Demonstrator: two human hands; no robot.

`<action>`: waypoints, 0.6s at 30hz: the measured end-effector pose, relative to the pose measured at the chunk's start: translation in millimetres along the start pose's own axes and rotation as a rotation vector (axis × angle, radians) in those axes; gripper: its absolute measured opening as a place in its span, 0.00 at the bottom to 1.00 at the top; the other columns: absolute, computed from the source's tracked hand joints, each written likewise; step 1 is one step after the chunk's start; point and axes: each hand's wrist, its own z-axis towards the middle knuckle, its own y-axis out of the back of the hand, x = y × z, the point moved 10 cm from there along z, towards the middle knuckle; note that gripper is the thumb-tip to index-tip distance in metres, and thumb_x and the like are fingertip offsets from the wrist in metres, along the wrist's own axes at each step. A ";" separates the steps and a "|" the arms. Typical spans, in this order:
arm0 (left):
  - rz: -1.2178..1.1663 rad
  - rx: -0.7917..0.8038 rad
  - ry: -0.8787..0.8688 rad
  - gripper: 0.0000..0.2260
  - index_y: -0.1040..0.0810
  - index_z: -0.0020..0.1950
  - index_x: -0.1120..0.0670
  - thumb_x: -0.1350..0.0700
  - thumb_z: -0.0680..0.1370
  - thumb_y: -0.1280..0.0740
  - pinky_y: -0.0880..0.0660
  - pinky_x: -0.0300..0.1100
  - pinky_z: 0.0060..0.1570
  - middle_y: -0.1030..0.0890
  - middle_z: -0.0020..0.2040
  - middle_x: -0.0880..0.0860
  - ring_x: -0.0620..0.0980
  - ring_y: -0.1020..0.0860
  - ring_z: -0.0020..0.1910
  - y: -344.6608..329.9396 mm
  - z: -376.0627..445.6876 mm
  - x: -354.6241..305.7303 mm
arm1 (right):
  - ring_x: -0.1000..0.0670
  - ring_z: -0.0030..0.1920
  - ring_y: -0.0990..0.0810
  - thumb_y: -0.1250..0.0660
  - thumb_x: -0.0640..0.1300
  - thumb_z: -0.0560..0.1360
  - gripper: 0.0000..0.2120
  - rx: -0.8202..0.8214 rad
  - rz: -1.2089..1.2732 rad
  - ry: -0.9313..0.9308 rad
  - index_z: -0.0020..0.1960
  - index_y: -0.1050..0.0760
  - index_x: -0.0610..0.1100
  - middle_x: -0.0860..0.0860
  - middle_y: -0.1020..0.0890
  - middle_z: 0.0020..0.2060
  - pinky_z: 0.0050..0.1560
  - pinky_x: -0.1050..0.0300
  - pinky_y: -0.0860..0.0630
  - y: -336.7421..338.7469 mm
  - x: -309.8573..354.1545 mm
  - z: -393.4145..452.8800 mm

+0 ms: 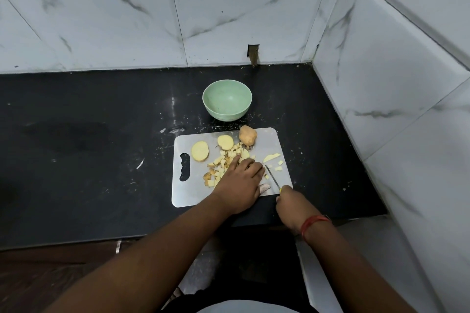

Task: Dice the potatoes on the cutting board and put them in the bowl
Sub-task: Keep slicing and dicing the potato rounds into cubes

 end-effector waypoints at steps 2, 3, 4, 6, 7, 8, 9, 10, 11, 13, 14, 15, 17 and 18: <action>0.025 0.011 -0.002 0.33 0.26 0.74 0.57 0.41 0.81 0.57 0.45 0.61 0.77 0.25 0.69 0.53 0.57 0.31 0.71 2.1 0.5 -1.9 | 0.46 0.45 0.24 0.43 0.42 0.81 0.06 0.010 -0.003 -0.017 0.55 0.33 0.40 0.42 0.22 0.52 0.42 0.55 0.30 -1.3 -0.3 1.2; 0.031 0.025 0.005 0.34 0.27 0.75 0.57 0.41 0.80 0.59 0.46 0.61 0.77 0.26 0.70 0.53 0.58 0.32 0.72 2.8 0.9 -2.3 | 0.46 0.45 0.23 0.43 0.42 0.81 0.05 0.010 0.000 -0.016 0.54 0.33 0.41 0.42 0.22 0.51 0.42 0.55 0.30 -1.5 -0.6 1.1; 0.032 0.043 0.017 0.36 0.29 0.75 0.57 0.40 0.80 0.61 0.47 0.62 0.77 0.27 0.71 0.54 0.58 0.33 0.73 3.3 1.2 -3.0 | 0.46 0.46 0.23 0.43 0.41 0.81 0.03 0.014 0.002 -0.017 0.52 0.33 0.42 0.42 0.21 0.51 0.42 0.55 0.30 -1.9 -2.0 -0.4; 0.029 0.063 0.043 0.38 0.30 0.76 0.58 0.39 0.78 0.63 0.48 0.63 0.77 0.28 0.72 0.54 0.59 0.35 0.74 5.0 1.8 -4.4 | 0.45 0.48 0.22 0.42 0.41 0.81 0.03 0.028 0.006 -0.016 0.51 0.33 0.42 0.42 0.22 0.52 0.44 0.56 0.30 -3.9 -7.6 -4.4; 0.029 0.064 0.050 0.39 0.31 0.76 0.58 0.39 0.78 0.64 0.49 0.63 0.77 0.28 0.72 0.54 0.59 0.35 0.75 5.9 2.0 -4.8 | 0.45 0.50 0.22 0.43 0.42 0.81 0.04 0.035 0.008 -0.013 0.52 0.33 0.41 0.42 0.22 0.52 0.45 0.57 0.30 -4.4 -10.1 -6.2; 0.031 0.066 0.054 0.39 0.31 0.76 0.58 0.39 0.78 0.64 0.49 0.63 0.78 0.29 0.72 0.54 0.59 0.36 0.75 6.3 2.1 -5.5 | 0.45 0.52 0.22 0.43 0.42 0.81 0.06 0.043 0.012 -0.011 0.54 0.32 0.40 0.42 0.22 0.52 0.46 0.58 0.31 -4.3 -13.1 -8.1; 0.036 0.069 0.056 0.39 0.31 0.77 0.58 0.39 0.78 0.65 0.49 0.63 0.78 0.29 0.72 0.54 0.58 0.36 0.75 5.2 1.9 -5.2 | 0.44 0.52 0.22 0.43 0.43 0.82 0.06 0.055 0.021 -0.005 0.54 0.31 0.40 0.42 0.23 0.50 0.47 0.58 0.31 -3.8 -15.2 -9.4; 0.039 0.070 0.057 0.39 0.31 0.77 0.58 0.39 0.78 0.64 0.49 0.62 0.78 0.29 0.73 0.54 0.58 0.36 0.75 4.0 1.8 -5.5 | 0.44 0.51 0.22 0.43 0.44 0.82 0.06 0.074 0.038 -0.002 0.52 0.32 0.41 0.43 0.24 0.48 0.46 0.58 0.31 -3.4 -17.9 -10.9; 0.039 0.067 0.058 0.39 0.31 0.76 0.58 0.38 0.79 0.64 0.49 0.62 0.78 0.29 0.72 0.54 0.58 0.36 0.75 3.2 1.6 -5.4 | 0.44 0.49 0.23 0.44 0.45 0.82 0.07 0.097 0.068 0.001 0.51 0.32 0.41 0.44 0.25 0.46 0.45 0.57 0.31 -3.0 -20.4 -11.6; 0.029 0.049 0.065 0.37 0.29 0.75 0.58 0.38 0.80 0.62 0.48 0.61 0.78 0.29 0.73 0.54 0.58 0.35 0.75 2.9 0.8 -5.1 | 0.43 0.44 0.23 0.43 0.46 0.82 0.09 0.142 0.163 -0.004 0.50 0.30 0.41 0.42 0.24 0.45 0.40 0.55 0.28 -2.2 -27.2 -12.9; 0.024 0.034 0.071 0.36 0.28 0.75 0.58 0.38 0.81 0.60 0.47 0.61 0.78 0.28 0.73 0.55 0.58 0.35 0.75 3.7 0.8 -5.0 | 0.43 0.40 0.23 0.43 0.47 0.82 0.09 0.151 0.231 -0.009 0.50 0.30 0.41 0.41 0.23 0.44 0.36 0.54 0.27 -0.7 -30.8 -14.3; 0.024 0.015 0.076 0.35 0.27 0.74 0.58 0.39 0.82 0.58 0.45 0.60 0.78 0.28 0.73 0.55 0.58 0.34 0.75 4.7 0.7 -4.7 | 0.44 0.35 0.25 0.42 0.47 0.81 0.09 0.145 0.317 -0.016 0.48 0.30 0.42 0.40 0.23 0.42 0.31 0.54 0.28 1.4 -33.8 -15.7; 0.037 -0.021 0.069 0.33 0.27 0.74 0.59 0.40 0.83 0.55 0.43 0.58 0.78 0.28 0.74 0.57 0.58 0.33 0.74 6.5 3.4 -7.9 | 0.48 0.26 0.32 0.41 0.46 0.81 0.09 0.117 0.557 -0.044 0.43 0.33 0.44 0.44 0.28 0.34 0.25 0.58 0.36 6.3 -41.6 -19.2; 0.043 -0.029 0.060 0.32 0.28 0.75 0.60 0.40 0.83 0.54 0.43 0.58 0.78 0.29 0.74 0.57 0.58 0.34 0.75 6.8 5.5 -10.1 | 0.50 0.24 0.36 0.41 0.46 0.81 0.10 0.102 0.665 -0.051 0.42 0.35 0.45 0.46 0.31 0.31 0.24 0.61 0.39 9.1 -43.4 -20.7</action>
